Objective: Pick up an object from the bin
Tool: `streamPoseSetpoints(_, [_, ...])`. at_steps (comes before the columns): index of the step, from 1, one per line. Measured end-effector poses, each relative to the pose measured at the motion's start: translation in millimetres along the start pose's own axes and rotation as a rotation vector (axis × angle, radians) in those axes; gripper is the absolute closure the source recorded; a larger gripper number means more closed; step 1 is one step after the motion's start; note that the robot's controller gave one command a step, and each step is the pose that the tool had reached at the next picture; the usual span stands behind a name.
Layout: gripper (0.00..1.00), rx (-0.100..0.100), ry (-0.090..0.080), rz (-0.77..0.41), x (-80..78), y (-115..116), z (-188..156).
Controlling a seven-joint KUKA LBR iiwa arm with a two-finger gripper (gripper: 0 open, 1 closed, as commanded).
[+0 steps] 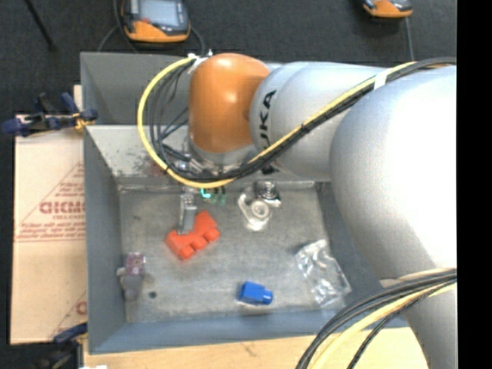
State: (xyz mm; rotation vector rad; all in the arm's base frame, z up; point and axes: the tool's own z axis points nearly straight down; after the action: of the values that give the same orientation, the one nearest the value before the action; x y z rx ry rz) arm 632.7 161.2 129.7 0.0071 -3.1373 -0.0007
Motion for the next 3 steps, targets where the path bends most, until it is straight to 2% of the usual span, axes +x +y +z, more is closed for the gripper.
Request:
streamPoseSetpoints(1, [0.00,0.001,-0.004,-0.113,30.1,-37,60])
streamPoseSetpoints(2, [0.00,-0.001,-0.012,-0.068,32.0,-37,27])
streamPoseSetpoints(3, [0.00,0.000,-0.007,-0.031,32.9,-56,29])
